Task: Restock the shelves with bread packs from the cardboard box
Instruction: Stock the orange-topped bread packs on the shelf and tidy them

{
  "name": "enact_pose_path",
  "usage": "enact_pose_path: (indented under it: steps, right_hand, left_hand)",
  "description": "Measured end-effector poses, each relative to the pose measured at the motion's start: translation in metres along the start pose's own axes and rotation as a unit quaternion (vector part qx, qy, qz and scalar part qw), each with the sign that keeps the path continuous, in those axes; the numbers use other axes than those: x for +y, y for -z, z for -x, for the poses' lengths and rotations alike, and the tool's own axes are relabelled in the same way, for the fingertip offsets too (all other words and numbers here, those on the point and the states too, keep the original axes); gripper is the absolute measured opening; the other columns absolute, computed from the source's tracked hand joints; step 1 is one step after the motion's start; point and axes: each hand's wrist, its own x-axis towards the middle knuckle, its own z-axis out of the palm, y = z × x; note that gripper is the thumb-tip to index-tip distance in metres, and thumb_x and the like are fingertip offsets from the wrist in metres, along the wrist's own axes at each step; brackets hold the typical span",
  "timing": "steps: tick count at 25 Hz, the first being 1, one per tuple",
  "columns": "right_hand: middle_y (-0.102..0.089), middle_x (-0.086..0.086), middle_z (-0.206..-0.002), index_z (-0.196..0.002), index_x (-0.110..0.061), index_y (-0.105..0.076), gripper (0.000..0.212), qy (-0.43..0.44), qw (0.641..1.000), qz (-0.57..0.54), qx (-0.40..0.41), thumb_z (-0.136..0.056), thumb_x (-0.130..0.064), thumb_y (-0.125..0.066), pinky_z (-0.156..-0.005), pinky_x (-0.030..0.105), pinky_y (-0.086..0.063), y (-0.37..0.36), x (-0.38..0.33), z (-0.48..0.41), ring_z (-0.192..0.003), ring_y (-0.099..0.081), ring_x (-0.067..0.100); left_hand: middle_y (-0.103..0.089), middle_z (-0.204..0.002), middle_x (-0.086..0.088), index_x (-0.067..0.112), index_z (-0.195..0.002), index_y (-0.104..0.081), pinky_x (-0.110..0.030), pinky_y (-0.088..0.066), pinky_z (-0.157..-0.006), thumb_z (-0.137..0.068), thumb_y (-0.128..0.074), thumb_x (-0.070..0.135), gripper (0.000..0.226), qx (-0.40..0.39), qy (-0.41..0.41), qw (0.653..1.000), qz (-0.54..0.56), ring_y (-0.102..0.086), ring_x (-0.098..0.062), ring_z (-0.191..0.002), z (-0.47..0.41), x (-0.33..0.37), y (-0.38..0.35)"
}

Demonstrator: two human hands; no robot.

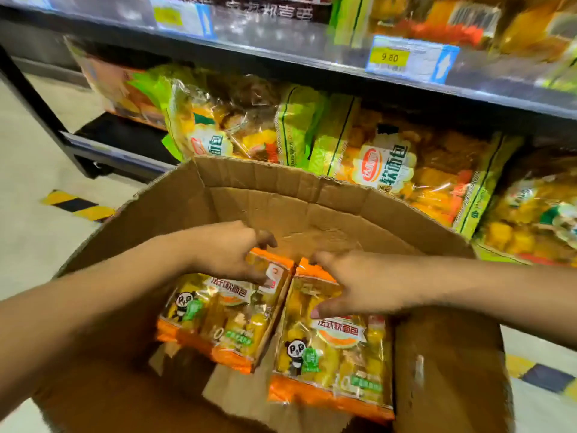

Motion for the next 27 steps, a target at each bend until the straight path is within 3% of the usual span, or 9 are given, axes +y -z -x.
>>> enact_pose_path:
  steps: [2, 4, 9, 13, 18, 20, 23, 25, 27]
  right_hand:
    - [-0.044, 0.015, -0.144, -0.146, -0.008, -0.024, 0.09, -0.078, 0.995, -0.016, -0.058, -0.081, -0.057, -0.063, -0.099, 0.032, -0.044, -0.024, 0.0, -0.047, -0.127, -0.047, 0.031]
    - [-0.048, 0.015, -0.14, -0.139, -0.005, -0.034, 0.087, -0.144, 0.988, -0.03, -0.045, -0.077, -0.057, -0.067, -0.096, 0.03, -0.042, -0.048, 0.016, -0.082, -0.125, -0.049, 0.031]
    - [-0.047, 0.013, -0.14, -0.134, -0.009, -0.037, 0.101, -0.213, 0.977, -0.026, 0.009, -0.062, -0.073, -0.067, -0.111, 0.04, -0.029, -0.091, 0.047, -0.105, -0.135, -0.034, 0.033]
    - [-0.054, 0.008, -0.134, -0.131, -0.015, -0.04, 0.098, -0.202, 0.977, -0.07, 0.016, -0.056, -0.066, -0.078, -0.102, 0.034, -0.036, -0.077, 0.038, -0.109, -0.127, -0.046, 0.029]
    - [-0.065, 0.003, -0.121, -0.125, -0.011, -0.06, 0.064, -0.141, 0.974, -0.083, -0.157, -0.073, -0.043, -0.079, -0.073, 0.02, -0.041, -0.07, 0.043, -0.102, -0.1, -0.061, 0.019]
    - [-0.068, 0.0, -0.109, -0.118, -0.01, -0.065, 0.07, -0.137, 0.972, -0.054, -0.181, -0.065, -0.054, -0.08, -0.072, 0.021, -0.043, -0.071, 0.048, -0.102, -0.089, -0.06, 0.018]
    - [-0.073, 0.0, -0.107, -0.112, -0.012, -0.068, 0.101, -0.131, 0.962, -0.088, -0.223, -0.032, -0.072, -0.081, -0.087, 0.031, -0.056, -0.081, 0.059, -0.11, -0.094, -0.069, 0.021]
    - [-0.074, 0.005, -0.105, -0.109, -0.009, -0.069, 0.095, -0.136, 0.952, -0.134, -0.24, -0.033, -0.063, -0.084, -0.087, 0.04, -0.057, -0.089, 0.065, -0.114, -0.091, -0.071, 0.022]
    - [-0.074, 0.007, -0.089, -0.095, -0.005, -0.067, 0.068, -0.159, 0.946, -0.156, -0.235, -0.049, -0.052, -0.086, -0.068, 0.035, -0.057, -0.086, 0.062, -0.112, -0.074, -0.068, 0.024]
  left_hand:
    - [-0.06, -0.132, -0.006, 0.021, -0.14, -0.041, -0.031, -0.046, -0.091, -0.074, -0.066, 0.064, 0.082, -0.044, 0.021, 0.999, -0.011, -0.057, -0.026, -0.117, -0.017, -0.023, -0.028]
    - [-0.054, -0.137, -0.01, 0.019, -0.141, -0.038, -0.033, -0.045, -0.095, -0.07, -0.067, 0.069, 0.091, -0.045, 0.033, 0.998, -0.022, -0.051, -0.029, -0.123, -0.033, -0.04, -0.055]
    - [-0.008, -0.163, -0.006, 0.022, -0.154, -0.01, -0.044, -0.015, -0.119, -0.065, -0.06, 0.08, 0.118, -0.083, 0.092, 0.992, -0.035, -0.011, -0.027, -0.149, -0.047, -0.074, -0.083]
    - [-0.035, -0.154, -0.007, 0.022, -0.152, -0.017, -0.041, -0.027, -0.111, -0.056, -0.061, 0.085, 0.123, -0.105, 0.125, 0.983, -0.088, -0.032, -0.033, -0.137, -0.053, -0.071, -0.075]
    - [-0.058, -0.135, 0.001, 0.026, -0.142, -0.039, -0.03, -0.041, -0.098, -0.058, -0.067, 0.08, 0.104, -0.202, 0.112, 0.973, -0.024, -0.055, -0.023, -0.122, -0.05, -0.071, -0.073]
    - [-0.066, -0.121, 0.008, 0.028, -0.129, -0.053, -0.029, -0.046, -0.097, -0.051, -0.066, 0.084, 0.097, -0.212, 0.112, 0.971, -0.001, -0.062, -0.017, -0.109, -0.047, -0.074, -0.072]
    - [-0.073, -0.101, 0.017, 0.029, -0.114, -0.066, -0.032, -0.052, -0.094, -0.034, -0.069, 0.086, 0.099, -0.237, 0.119, 0.961, 0.075, -0.069, -0.006, -0.093, -0.047, -0.08, -0.072]
    - [-0.075, -0.098, 0.016, 0.027, -0.111, -0.069, -0.032, -0.055, -0.092, -0.035, -0.076, 0.079, 0.093, -0.259, 0.121, 0.951, 0.119, -0.071, -0.005, -0.09, -0.043, -0.079, -0.068]
    - [-0.075, -0.096, 0.013, 0.024, -0.107, -0.071, -0.03, -0.055, -0.09, -0.045, -0.082, 0.067, 0.075, -0.259, 0.128, 0.949, 0.13, -0.071, -0.007, -0.09, -0.036, -0.077, -0.064]
